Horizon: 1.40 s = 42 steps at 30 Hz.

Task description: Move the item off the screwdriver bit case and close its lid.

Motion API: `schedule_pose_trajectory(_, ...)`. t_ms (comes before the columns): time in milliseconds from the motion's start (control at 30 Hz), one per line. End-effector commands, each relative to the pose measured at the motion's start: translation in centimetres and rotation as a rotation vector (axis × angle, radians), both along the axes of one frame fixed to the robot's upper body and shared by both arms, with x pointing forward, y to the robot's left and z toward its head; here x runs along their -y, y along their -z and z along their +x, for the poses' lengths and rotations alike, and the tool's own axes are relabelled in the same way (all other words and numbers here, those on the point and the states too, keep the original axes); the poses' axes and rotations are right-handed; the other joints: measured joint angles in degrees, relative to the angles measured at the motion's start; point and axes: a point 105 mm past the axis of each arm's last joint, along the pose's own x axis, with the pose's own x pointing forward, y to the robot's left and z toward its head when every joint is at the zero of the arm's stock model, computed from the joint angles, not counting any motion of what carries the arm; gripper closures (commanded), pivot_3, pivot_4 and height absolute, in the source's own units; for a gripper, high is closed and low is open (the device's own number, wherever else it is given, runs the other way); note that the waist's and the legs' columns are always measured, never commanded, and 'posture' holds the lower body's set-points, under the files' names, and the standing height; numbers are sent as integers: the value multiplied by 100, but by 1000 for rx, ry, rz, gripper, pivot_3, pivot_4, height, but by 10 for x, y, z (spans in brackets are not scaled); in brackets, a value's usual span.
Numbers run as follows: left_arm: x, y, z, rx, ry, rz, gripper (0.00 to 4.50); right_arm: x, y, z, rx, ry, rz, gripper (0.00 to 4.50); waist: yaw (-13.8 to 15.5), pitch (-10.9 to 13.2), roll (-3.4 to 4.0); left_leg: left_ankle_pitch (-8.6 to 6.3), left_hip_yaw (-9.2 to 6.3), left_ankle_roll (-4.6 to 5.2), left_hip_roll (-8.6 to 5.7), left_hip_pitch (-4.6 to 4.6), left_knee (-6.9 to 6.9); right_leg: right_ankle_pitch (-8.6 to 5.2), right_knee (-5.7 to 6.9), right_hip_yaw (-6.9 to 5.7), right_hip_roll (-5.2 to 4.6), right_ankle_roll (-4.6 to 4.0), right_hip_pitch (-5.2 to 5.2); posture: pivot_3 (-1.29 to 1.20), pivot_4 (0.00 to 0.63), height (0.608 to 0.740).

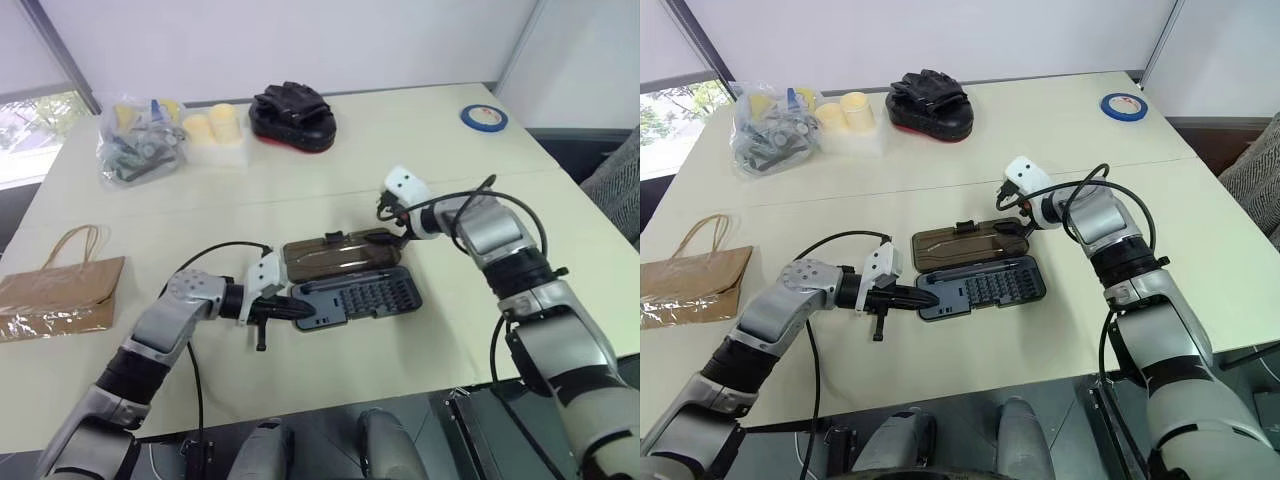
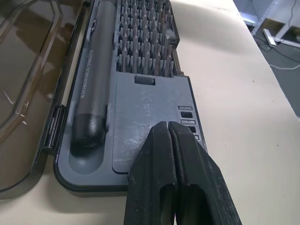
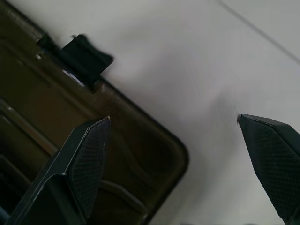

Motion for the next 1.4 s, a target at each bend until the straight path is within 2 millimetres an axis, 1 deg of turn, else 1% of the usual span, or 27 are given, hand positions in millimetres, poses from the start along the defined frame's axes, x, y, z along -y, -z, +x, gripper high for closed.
schedule_pose_trajectory(33,-3,5,-2,-8,-14,22,4466,-9,-14,5,45,-31,10,0,-1,0,0,0,0,0,0,0,0,0,0,0,0,0,0,0,150,740)
schedule_pose_trajectory(133,-4,4,-2,-5,-19,22,4466,-11,-11,7,43,-30,11,0,-4,0,0,0,0,0,0,1,0,0,0,0,0,0,0,0,150,740)
schedule_pose_trajectory(333,-3,4,-2,0,-25,20,4466,-8,-6,11,26,-13,18,0,2,0,0,0,-2,0,0,1,0,0,0,0,0,0,0,0,150,740)
schedule_pose_trajectory(367,-3,4,-2,1,-27,19,4500,-8,-6,12,23,-13,18,504,0,0,0,0,-2,0,0,2,0,0,0,0,0,0,0,0,150,740)
schedule_pose_trajectory(400,-3,4,-2,1,-28,19,4500,-7,-5,11,19,-15,12,753,-2,0,0,0,-2,0,0,1,0,0,0,0,0,0,0,0,150,740)
schedule_pose_trajectory(500,-3,4,-2,3,-32,17,4500,-5,-1,10,4,-23,-1,2292,-3,0,0,0,-2,0,0,2,0,0,1,0,0,0,0,0,150,740)
schedule_pose_trajectory(567,-3,4,-2,4,-34,16,4500,-4,2,10,-2,-25,-11,3411,-6,-1,-1,0,-2,0,0,3,0,0,1,0,0,0,1,0,150,740)
schedule_pose_trajectory(600,-3,4,-2,5,-36,14,4500,-4,3,9,-6,-28,-16,3840,-7,-2,-3,0,-1,0,0,8,1,0,1,0,0,0,5,0,150,740)
schedule_pose_trajectory(633,-2,4,-2,6,-37,12,4500,-4,4,9,-9,-32,-19,4064,-19,-2,-3,0,-2,0,1,18,0,0,1,-1,0,0,15,0,150,740)
schedule_pose_trajectory(700,-2,3,-1,8,-40,9,4500,-5,5,7,-17,-43,-25,4362,-61,-2,-3,0,6,0,4,32,-1,0,1,0,3,0,22,0,150,740)
schedule_pose_trajectory(767,-2,3,0,12,-44,5,4500,-6,6,6,-18,-54,-36,4491,-130,-2,-3,0,6,0,12,36,-1,0,6,0,10,-1,22,0,150,740)
schedule_pose_trajectory(933,-1,2,1,17,-56,-1,4500,-8,7,3,-18,-86,-55,4491,-158,-2,-2,0,4,0,13,34,-2,-1,14,1,11,-1,11,0,150,740)
schedule_pose_trajectory(1100,-1,0,4,25,-72,-12,4500,-13,3,1,15,-133,-80,4491,-148,-2,-1,0,2,0,11,30,-2,-1,12,1,8,-1,9,0,150,740)
schedule_pose_trajectory(1167,0,-5,8,34,-86,-30,4500,-18,-2,-1,67,-191,-107,4491,-146,-2,-1,0,2,0,11,28,-4,0,12,1,8,-1,7,0,150,740)
schedule_pose_trajectory(1267,0,-20,15,46,-112,-80,4500,-23,-9,-5,143,-255,-153,4491,-136,-1,-1,0,1,0,10,23,-4,0,12,0,7,-1,1,0,150,740)
schedule_pose_trajectory(1400,-1,-51,24,45,-148,-182,4500,-29,-18,-12,274,-357,-224,4491,-126,-1,-1,0,1,0,8,19,-3,0,12,0,5,-1,0,0,150,740)
